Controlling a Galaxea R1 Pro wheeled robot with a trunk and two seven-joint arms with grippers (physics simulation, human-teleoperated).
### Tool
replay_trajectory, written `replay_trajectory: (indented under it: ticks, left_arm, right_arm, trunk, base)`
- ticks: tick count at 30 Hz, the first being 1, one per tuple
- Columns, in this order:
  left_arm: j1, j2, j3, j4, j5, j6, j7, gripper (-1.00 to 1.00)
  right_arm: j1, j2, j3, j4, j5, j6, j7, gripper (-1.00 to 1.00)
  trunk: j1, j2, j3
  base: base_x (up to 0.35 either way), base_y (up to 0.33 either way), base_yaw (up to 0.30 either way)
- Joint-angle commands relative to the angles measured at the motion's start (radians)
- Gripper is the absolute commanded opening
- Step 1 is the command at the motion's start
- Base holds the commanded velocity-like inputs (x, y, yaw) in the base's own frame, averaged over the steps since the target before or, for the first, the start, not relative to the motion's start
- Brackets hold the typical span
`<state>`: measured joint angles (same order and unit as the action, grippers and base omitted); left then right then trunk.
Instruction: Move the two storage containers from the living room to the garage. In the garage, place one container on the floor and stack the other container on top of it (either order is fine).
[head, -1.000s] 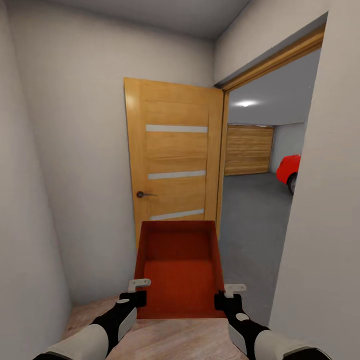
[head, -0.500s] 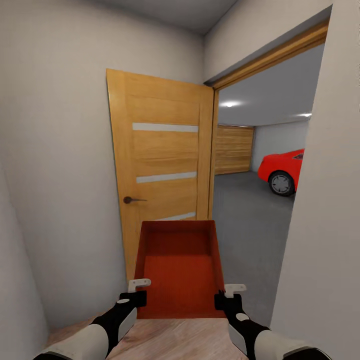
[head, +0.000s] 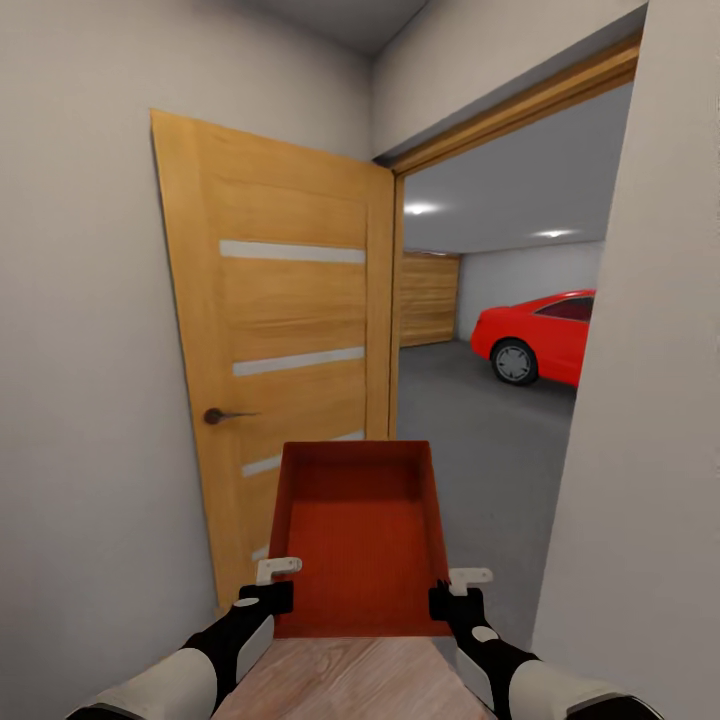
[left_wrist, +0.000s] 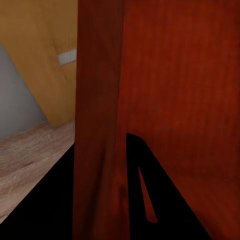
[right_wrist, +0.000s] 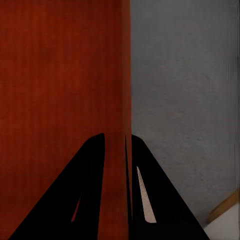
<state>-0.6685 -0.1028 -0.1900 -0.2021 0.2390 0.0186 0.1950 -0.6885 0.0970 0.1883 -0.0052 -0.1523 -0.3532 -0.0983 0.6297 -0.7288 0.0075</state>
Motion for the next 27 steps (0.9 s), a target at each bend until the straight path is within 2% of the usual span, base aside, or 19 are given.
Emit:
replay_trajectory:
  ticks: [1, 27]
  left_arm:
    - [0.000, 0.017, 0.017, -0.005, -0.009, -0.016, 0.012, -1.00]
    - [0.000, 0.018, 0.017, -0.005, -0.009, -0.016, 0.012, -1.00]
  right_arm:
    - [0.000, -0.005, -0.053, 0.004, -0.030, -0.006, -0.001, -1.00]
    - [0.000, -0.006, -0.053, 0.004, -0.030, -0.006, -0.001, -1.00]
  trunk:
    - [0.001, 0.000, 0.000]
    - [0.001, 0.000, 0.000]
  base:
    - [0.216, 0.155, -0.284]
    - [0.198, 0.137, -0.284]
